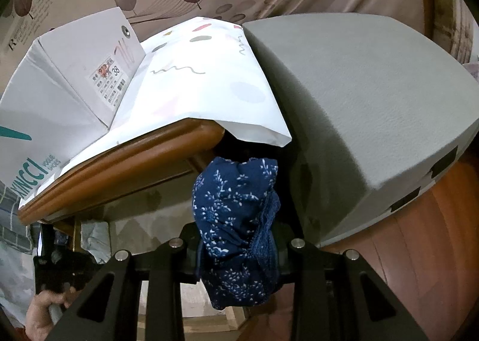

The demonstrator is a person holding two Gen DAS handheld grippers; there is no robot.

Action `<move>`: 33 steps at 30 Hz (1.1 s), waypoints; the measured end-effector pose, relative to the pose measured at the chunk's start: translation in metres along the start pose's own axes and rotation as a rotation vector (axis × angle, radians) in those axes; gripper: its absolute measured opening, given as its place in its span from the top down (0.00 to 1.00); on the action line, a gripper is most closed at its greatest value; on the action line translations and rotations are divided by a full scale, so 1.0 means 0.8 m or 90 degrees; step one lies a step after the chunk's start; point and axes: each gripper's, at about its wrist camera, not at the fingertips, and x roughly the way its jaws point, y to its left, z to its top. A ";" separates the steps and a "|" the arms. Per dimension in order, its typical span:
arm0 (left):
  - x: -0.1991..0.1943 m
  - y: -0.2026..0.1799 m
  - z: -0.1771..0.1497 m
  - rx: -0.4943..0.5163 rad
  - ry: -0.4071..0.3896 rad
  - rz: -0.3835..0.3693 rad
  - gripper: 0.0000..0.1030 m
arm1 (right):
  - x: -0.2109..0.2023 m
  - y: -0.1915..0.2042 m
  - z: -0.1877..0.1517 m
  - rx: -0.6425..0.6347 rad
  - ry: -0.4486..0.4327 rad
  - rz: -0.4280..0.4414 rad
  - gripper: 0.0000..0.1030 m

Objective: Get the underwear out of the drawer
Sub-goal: 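Close the left tool on the grey-white sock in the drawer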

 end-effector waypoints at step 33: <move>0.012 0.001 0.017 -0.034 -0.008 -0.028 0.96 | 0.008 0.015 -0.002 -0.028 0.028 0.020 0.69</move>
